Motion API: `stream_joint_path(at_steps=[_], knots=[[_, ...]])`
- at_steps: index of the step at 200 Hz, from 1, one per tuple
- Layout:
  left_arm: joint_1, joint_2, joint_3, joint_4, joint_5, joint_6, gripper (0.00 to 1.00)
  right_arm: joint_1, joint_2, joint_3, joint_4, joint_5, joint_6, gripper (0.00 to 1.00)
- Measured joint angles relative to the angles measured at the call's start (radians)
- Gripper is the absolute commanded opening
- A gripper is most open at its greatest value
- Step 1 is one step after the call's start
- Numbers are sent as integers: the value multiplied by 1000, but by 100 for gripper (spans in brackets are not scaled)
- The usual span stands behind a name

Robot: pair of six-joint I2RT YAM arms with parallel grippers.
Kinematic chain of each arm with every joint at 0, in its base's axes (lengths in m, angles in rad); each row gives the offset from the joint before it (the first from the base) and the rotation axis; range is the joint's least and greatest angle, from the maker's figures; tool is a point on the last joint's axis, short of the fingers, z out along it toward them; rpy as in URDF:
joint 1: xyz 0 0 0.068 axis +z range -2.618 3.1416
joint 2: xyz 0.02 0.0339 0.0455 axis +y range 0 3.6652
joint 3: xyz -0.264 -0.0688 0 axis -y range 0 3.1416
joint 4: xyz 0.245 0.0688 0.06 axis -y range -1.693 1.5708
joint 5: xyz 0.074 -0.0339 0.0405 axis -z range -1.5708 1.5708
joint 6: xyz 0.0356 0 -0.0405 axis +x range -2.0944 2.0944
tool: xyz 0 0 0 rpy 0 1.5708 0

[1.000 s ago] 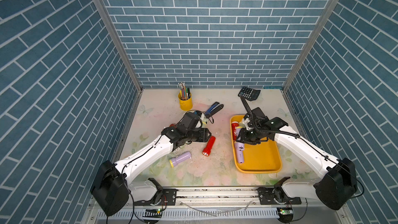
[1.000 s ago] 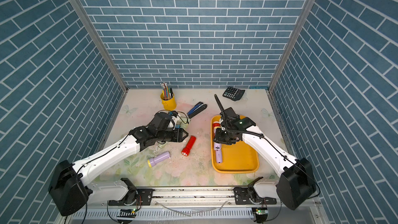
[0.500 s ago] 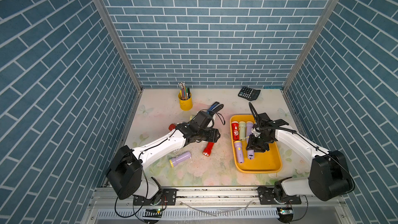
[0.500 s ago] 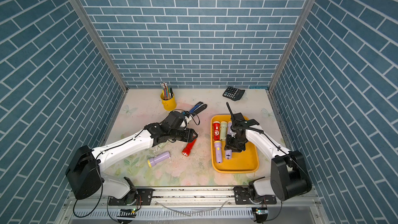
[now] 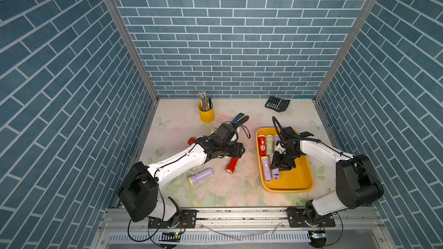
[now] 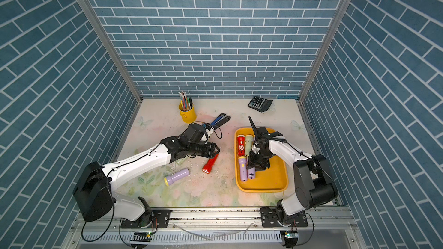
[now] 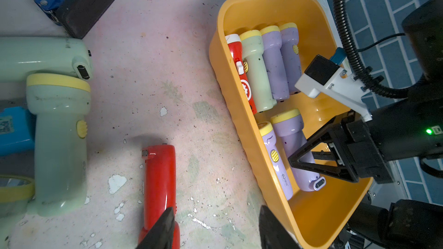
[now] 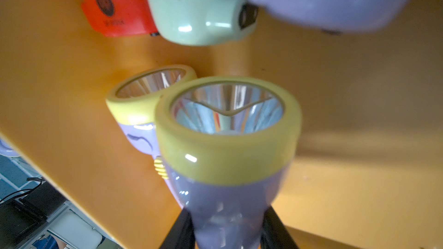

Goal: Put the flashlights into the storage boxes
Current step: Place the flashlight at the storage box.

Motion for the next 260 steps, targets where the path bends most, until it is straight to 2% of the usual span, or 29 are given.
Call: stream_joint_path(at_steps=[92, 147, 260], knots=[[0, 0, 0, 0, 0, 0, 58, 0, 57, -6, 34, -25, -10, 39], [0, 0, 0, 0, 0, 0, 58, -1, 73, -6, 35, -23, -31, 49], [0, 0, 0, 0, 0, 0, 57, -1, 50, -6, 23, -17, -32, 56]])
